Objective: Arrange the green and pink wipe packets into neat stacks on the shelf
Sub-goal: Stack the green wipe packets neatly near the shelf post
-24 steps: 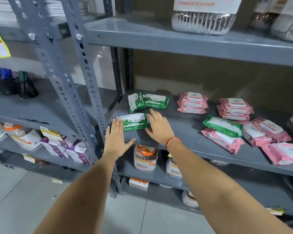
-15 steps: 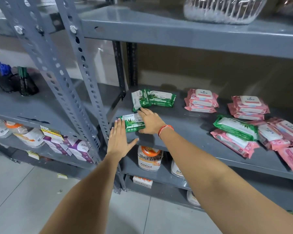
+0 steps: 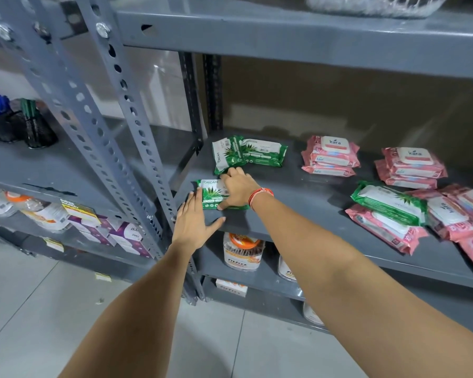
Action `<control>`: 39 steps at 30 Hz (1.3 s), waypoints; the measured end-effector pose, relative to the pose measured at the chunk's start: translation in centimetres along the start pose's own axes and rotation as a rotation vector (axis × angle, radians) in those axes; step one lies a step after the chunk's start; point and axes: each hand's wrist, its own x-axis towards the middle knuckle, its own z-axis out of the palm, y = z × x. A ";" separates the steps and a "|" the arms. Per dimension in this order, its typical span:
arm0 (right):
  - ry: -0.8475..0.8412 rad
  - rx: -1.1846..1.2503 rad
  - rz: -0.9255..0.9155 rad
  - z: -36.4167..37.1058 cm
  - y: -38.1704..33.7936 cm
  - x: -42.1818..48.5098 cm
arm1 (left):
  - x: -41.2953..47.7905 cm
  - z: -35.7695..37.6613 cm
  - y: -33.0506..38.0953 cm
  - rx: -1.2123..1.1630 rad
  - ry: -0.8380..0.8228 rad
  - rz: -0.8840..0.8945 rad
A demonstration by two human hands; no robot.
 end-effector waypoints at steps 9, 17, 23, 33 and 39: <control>0.046 -0.008 0.124 -1.1 2.1 -1.4 | 0.5 0.1 1.2 0.037 0.000 -0.011; 0.036 0.026 0.233 -0.6 4.6 -4.2 | 0.8 1.3 2.1 0.085 -0.084 0.076; 0.060 0.045 0.261 0.0 4.7 -4.4 | 0.6 2.4 1.9 0.150 -0.121 0.077; -0.115 0.057 0.219 -1.1 4.3 -3.4 | 0.7 2.0 1.9 0.193 -0.164 0.085; -0.114 0.061 0.230 -1.1 4.1 -3.0 | 0.7 2.0 2.0 0.208 -0.159 0.087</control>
